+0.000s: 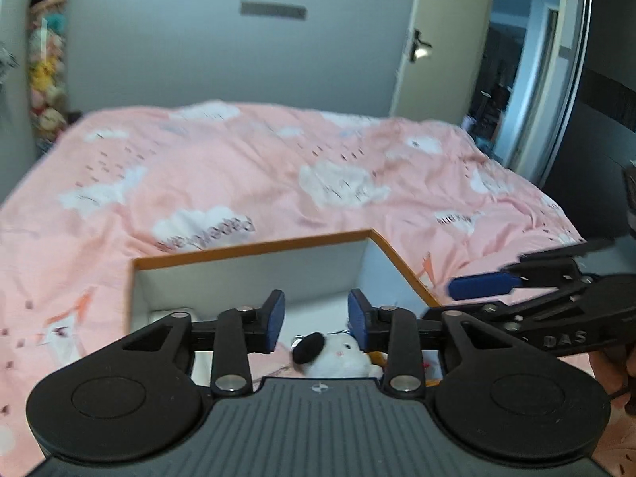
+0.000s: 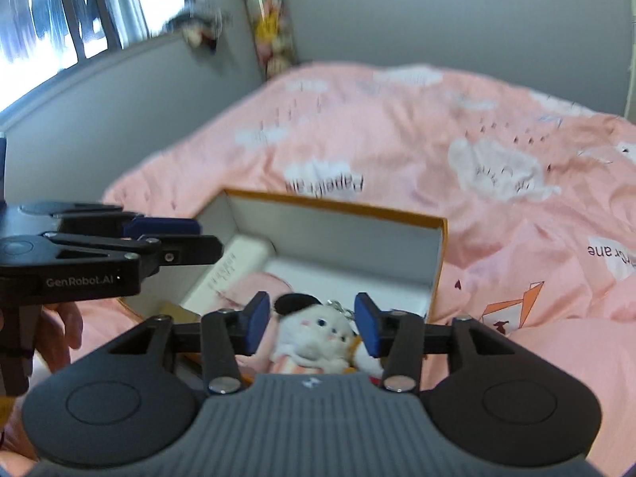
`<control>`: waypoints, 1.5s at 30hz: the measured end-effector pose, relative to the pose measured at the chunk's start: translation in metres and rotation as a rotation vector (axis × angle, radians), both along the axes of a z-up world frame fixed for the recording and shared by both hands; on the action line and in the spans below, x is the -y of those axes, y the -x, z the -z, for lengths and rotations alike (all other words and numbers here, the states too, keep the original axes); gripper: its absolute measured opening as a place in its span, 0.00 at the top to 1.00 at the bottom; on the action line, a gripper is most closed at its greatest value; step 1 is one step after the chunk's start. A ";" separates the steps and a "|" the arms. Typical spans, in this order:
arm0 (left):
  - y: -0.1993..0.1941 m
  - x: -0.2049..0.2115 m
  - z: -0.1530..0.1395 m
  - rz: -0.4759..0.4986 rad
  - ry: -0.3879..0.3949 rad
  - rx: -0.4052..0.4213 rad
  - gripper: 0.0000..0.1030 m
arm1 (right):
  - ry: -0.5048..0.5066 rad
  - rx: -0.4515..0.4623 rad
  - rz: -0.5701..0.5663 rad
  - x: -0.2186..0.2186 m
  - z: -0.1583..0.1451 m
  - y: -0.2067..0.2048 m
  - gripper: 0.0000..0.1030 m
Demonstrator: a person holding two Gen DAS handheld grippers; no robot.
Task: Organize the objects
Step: 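Grasp the black book with the left tool while the right tool approaches the card deck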
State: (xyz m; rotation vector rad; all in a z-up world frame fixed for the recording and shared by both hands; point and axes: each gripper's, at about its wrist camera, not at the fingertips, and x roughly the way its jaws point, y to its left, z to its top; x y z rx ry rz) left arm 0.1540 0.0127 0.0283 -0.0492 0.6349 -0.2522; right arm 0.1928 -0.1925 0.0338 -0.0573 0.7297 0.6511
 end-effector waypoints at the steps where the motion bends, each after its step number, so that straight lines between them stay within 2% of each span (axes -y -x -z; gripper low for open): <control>1: 0.007 -0.002 -0.002 -0.012 -0.004 0.009 0.57 | -0.010 0.021 0.013 0.002 -0.002 0.009 0.45; 3: 0.019 -0.005 -0.003 -0.023 -0.013 -0.005 0.57 | -0.040 0.058 0.051 0.007 -0.002 0.026 0.37; 5: 0.033 -0.009 0.000 -0.046 -0.017 -0.017 0.57 | -0.079 0.059 0.072 0.011 0.002 0.041 0.37; 9: 0.052 -0.015 0.020 -0.065 -0.001 -0.104 0.57 | -0.133 -0.011 0.107 0.012 0.020 0.060 0.37; 14: 0.067 -0.022 0.054 -0.137 0.049 -0.171 0.57 | -0.103 -0.109 0.132 -0.001 0.056 0.070 0.38; 18: 0.069 -0.017 0.074 -0.132 -0.030 -0.212 0.57 | -0.049 -0.190 0.089 -0.015 0.083 0.080 0.39; 22: 0.071 -0.016 0.083 -0.129 -0.090 -0.204 0.54 | -0.033 -0.191 0.070 -0.025 0.092 0.078 0.39; 23: 0.071 -0.017 0.084 -0.128 -0.083 -0.200 0.54 | -0.040 -0.189 0.066 -0.026 0.093 0.076 0.41; 24: 0.070 -0.019 0.084 -0.124 -0.067 -0.200 0.54 | -0.037 -0.187 0.064 -0.029 0.094 0.074 0.49; 26: 0.071 -0.022 0.087 -0.120 -0.023 -0.200 0.54 | -0.018 -0.184 0.070 -0.035 0.098 0.069 0.57; 27: 0.071 -0.024 0.086 -0.111 0.002 -0.195 0.54 | -0.006 -0.184 0.074 -0.037 0.101 0.066 0.58; 34: 0.052 -0.028 0.091 -0.153 0.097 -0.213 0.54 | -0.017 -0.188 0.143 -0.037 0.107 0.049 0.61; 39: 0.045 -0.036 0.100 -0.183 0.164 -0.277 0.75 | -0.032 -0.209 0.139 -0.043 0.111 0.039 0.63; 43: 0.051 -0.045 0.101 -0.189 0.210 -0.294 0.75 | -0.013 -0.218 0.130 -0.046 0.114 0.040 0.63; 45: 0.056 -0.044 0.099 -0.151 0.183 -0.287 0.75 | 0.006 -0.223 0.120 -0.046 0.117 0.042 0.63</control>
